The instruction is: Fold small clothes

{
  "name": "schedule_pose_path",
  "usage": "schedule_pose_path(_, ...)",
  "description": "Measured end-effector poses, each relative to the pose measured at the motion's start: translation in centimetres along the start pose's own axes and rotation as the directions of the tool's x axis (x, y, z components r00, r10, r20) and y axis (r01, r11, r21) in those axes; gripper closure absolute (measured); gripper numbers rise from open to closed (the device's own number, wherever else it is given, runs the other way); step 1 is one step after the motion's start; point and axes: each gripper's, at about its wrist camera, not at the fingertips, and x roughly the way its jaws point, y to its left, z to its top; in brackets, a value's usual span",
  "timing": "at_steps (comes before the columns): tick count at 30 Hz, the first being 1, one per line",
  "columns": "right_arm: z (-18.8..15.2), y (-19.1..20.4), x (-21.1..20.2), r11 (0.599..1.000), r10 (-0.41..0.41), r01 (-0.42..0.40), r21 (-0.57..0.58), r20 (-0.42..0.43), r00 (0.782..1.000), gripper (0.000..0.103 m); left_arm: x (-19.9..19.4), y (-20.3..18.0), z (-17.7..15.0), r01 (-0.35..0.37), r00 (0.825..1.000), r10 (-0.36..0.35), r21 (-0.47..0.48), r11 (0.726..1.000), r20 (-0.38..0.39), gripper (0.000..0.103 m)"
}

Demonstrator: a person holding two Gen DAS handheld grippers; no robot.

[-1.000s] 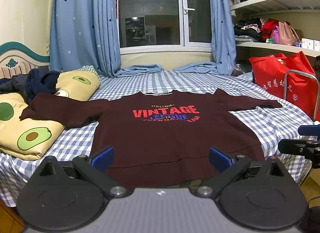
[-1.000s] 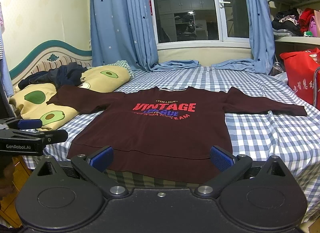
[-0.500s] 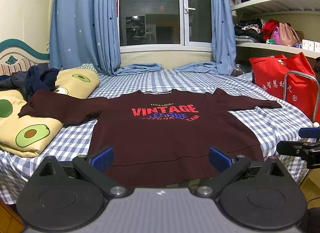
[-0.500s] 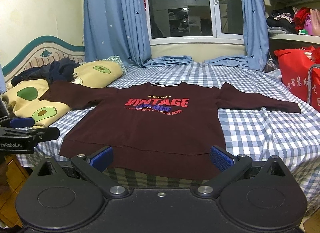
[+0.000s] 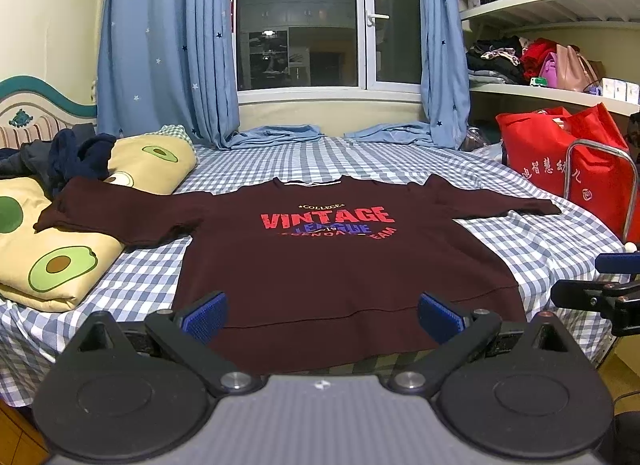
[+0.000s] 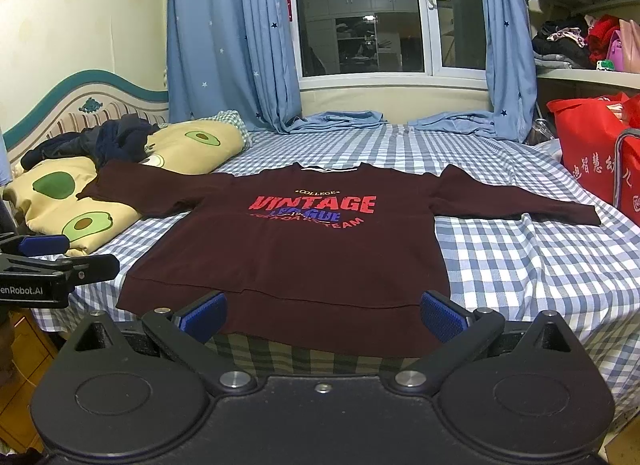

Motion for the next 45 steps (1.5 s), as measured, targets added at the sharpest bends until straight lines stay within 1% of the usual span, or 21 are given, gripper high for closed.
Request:
schedule_pose_path(20, -0.1, 0.1, -0.1, 1.0, 0.0, 0.0, -0.001, 0.004, 1.0, 0.0, 0.0, 0.1, 0.0, 0.002, 1.0, -0.002, 0.001, 1.0, 0.002, 0.001)
schedule_pose_path(31, 0.0, 0.0, -0.1, 1.0, -0.001, 0.001, 0.0, 0.006, 1.0, 0.0, -0.1, -0.4, 0.4, 0.005, 1.0, -0.005, 0.017, 1.0, 0.005, 0.001)
schedule_pose_path(37, 0.0, -0.3, 0.1, 1.0, -0.003, 0.003, 0.006, 0.0, 1.0, 0.0, 0.4, -0.5, 0.4, 0.007, 1.0, -0.007, 0.021, 1.0, 0.0, 0.001)
schedule_pose_path(41, 0.5, -1.5, 1.0, 0.999, -0.032, 0.032, 0.025, -0.024, 0.999, 0.0, 1.2, -0.4, 0.6, 0.017, 1.0, -0.016, 0.013, 1.0, -0.003, 0.001)
schedule_pose_path(43, 0.8, -2.1, 1.6, 0.998, -0.049, 0.05, 0.027, -0.034, 0.998, 0.0, 2.0, -0.4, 1.0, 0.023, 1.0, -0.022, 0.022, 0.999, -0.008, 0.001)
schedule_pose_path(45, 1.1, -3.0, 2.5, 0.997, -0.074, 0.075, 0.029, -0.044, 0.996, 0.0, 3.1, -0.5, 1.4, 0.013, 1.0, -0.013, 0.035, 0.999, -0.009, 0.001)
